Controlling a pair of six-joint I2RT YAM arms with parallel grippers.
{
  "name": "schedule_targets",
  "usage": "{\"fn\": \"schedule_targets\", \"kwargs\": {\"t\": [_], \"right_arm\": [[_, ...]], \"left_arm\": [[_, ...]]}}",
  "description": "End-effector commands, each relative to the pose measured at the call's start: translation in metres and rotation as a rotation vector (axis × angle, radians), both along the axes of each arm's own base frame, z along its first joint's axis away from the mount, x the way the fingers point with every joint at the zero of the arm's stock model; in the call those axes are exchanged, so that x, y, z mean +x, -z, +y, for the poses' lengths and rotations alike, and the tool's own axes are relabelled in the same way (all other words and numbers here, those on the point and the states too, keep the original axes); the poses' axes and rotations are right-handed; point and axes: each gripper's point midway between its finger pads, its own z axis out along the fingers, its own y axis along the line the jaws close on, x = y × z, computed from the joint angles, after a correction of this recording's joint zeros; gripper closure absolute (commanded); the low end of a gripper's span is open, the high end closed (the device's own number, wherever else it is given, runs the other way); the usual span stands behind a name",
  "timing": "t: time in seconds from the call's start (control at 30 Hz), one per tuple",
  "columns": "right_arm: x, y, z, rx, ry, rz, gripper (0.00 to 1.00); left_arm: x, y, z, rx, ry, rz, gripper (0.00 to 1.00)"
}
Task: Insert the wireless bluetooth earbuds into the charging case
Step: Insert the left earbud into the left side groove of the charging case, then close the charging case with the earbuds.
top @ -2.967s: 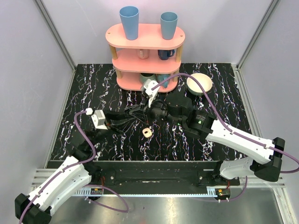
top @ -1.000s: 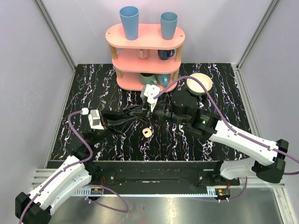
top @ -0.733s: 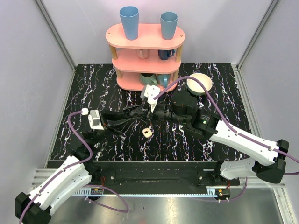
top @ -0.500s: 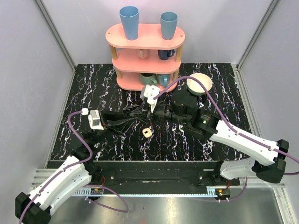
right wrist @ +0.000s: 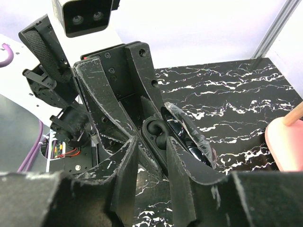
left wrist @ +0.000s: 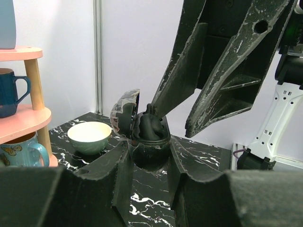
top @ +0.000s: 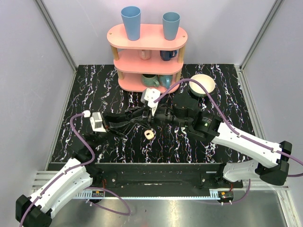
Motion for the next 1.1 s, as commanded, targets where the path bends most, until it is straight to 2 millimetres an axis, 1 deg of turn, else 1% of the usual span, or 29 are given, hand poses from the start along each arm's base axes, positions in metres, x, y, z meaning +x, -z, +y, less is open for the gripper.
{"fn": "schedule_targets", "kwargs": {"t": [0.0,0.1,0.17,0.23,0.27,0.4,0.47,0.53,0.57,0.63,0.67,0.73,0.77,0.83,0.87,0.9,0.93,1.07], "right_arm": [[0.003,-0.009,-0.001,0.053,0.043,-0.004,0.59],[0.006,-0.015,-0.002,0.080,0.062,-0.002,0.55],[0.005,-0.021,-0.003,0.102,0.063,-0.004,0.53],[0.004,-0.022,-0.004,0.114,0.063,-0.004,0.53],[0.004,-0.028,-0.006,0.133,0.067,-0.010,0.53],[0.007,-0.034,-0.012,0.161,0.100,-0.009,0.52],[0.010,-0.046,-0.013,0.208,0.116,-0.019,0.52],[0.011,-0.048,-0.015,0.220,0.131,-0.010,0.53],[0.016,-0.050,-0.017,0.238,0.163,0.000,0.53],[0.024,-0.049,-0.020,0.249,0.219,0.024,0.56],[0.033,-0.048,-0.023,0.253,0.274,0.040,0.57],[0.035,-0.048,-0.024,0.247,0.287,0.039,0.57],[0.040,-0.043,-0.023,0.235,0.314,0.050,0.57],[0.042,-0.041,-0.022,0.224,0.323,0.054,0.57],[0.044,-0.033,-0.018,0.195,0.325,0.062,0.57],[0.044,-0.036,-0.017,0.194,0.324,0.062,0.57],[0.044,-0.028,-0.015,0.163,0.320,0.072,0.58],[0.037,-0.022,-0.010,0.142,0.272,0.072,0.59]], "left_arm": [[-0.007,-0.018,0.006,-0.046,-0.012,-0.077,1.00],[-0.007,-0.015,0.006,-0.041,-0.011,-0.072,1.00],[-0.007,-0.015,0.005,-0.039,-0.011,-0.072,1.00],[-0.006,-0.014,0.005,-0.038,-0.014,-0.067,1.00],[-0.006,-0.014,0.006,-0.039,-0.014,-0.069,1.00],[-0.006,-0.012,0.006,-0.036,-0.017,-0.067,1.00],[-0.005,-0.011,0.005,-0.034,-0.017,-0.063,1.00],[-0.006,-0.011,0.005,-0.031,-0.014,-0.065,1.00],[-0.006,-0.011,0.005,-0.031,-0.014,-0.065,1.00],[-0.006,-0.010,0.005,-0.023,-0.013,-0.067,1.00],[-0.006,-0.010,0.004,-0.020,-0.013,-0.067,1.00],[-0.006,-0.009,0.004,-0.012,-0.014,-0.069,1.00],[-0.005,-0.010,0.004,-0.011,-0.015,-0.069,1.00],[-0.005,-0.009,0.004,-0.003,-0.016,-0.072,1.00],[-0.005,-0.009,0.004,-0.001,-0.018,-0.073,1.00],[-0.005,-0.010,0.004,0.000,-0.020,-0.073,1.00],[-0.004,-0.010,0.004,0.004,-0.023,-0.075,1.00],[-0.002,-0.012,0.004,0.005,-0.032,-0.075,1.00]]}}
